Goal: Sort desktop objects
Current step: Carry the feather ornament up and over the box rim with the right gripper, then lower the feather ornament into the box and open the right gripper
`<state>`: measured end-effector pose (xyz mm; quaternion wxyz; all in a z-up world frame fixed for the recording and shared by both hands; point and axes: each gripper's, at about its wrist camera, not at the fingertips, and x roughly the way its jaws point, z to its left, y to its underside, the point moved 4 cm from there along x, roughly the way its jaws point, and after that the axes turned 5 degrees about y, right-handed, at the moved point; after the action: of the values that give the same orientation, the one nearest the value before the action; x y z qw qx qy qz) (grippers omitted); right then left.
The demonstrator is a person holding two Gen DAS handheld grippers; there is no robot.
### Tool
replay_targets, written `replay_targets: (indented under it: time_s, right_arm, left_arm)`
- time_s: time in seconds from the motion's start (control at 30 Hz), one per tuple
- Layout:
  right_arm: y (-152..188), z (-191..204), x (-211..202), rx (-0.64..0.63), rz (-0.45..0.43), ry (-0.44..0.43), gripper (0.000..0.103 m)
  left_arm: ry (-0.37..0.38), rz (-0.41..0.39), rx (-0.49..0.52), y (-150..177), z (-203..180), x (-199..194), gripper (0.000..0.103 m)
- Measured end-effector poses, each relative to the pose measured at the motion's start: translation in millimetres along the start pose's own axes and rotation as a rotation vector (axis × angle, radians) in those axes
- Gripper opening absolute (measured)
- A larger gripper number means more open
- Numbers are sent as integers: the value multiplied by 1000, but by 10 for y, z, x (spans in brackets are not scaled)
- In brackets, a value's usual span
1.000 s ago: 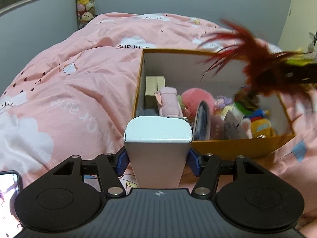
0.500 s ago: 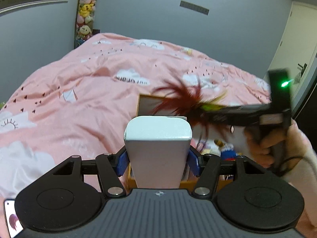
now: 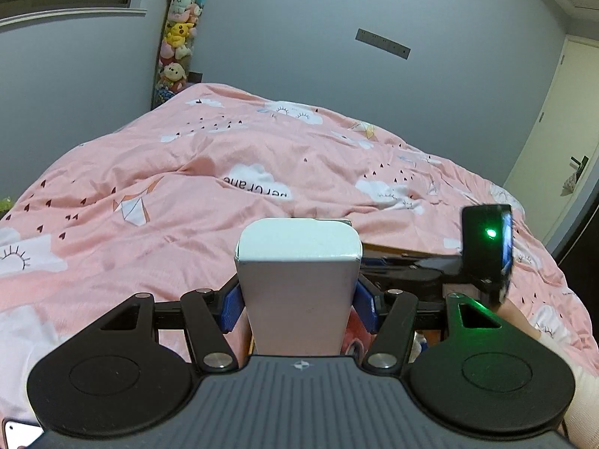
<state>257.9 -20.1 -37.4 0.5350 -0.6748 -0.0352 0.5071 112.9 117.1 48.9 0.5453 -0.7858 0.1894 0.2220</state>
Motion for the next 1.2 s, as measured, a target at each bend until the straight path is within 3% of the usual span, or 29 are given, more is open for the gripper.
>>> replay_targets:
  time_s: [0.1, 0.23, 0.4, 0.53, 0.67, 0.83, 1.0, 1.03, 1.2]
  right_arm:
    - [8, -40, -115, -5, 1, -14, 36]
    - [77, -60, -381, -44, 17, -97, 36]
    - [232, 43, -767, -183, 17, -189, 37]
    - [335, 170, -948, -282, 4, -234, 44]
    - [362, 209, -984, -352, -33, -204, 48]
    - [356, 156, -945, -338, -40, -205, 51]
    - [358, 184, -1034, -348, -94, -206, 48]
    - [353, 184, -1049, -351, -104, -192, 43]
    - [343, 180, -1108, -395, -107, -133, 41]
  left_arm:
    - [1, 2, 1, -33, -8, 90, 69]
    - [1, 14, 5, -55, -25, 227, 69]
    - [12, 34, 26, -47, -105, 362, 69]
    - [48, 49, 45, -22, -240, 434, 69]
    - [112, 66, 73, 18, -413, 443, 69]
    - [153, 73, 122, 56, -581, 442, 69]
    - [233, 90, 114, 79, -670, 477, 69]
    - [236, 89, 115, 77, -683, 482, 69]
    - [286, 91, 133, 55, -713, 528, 70]
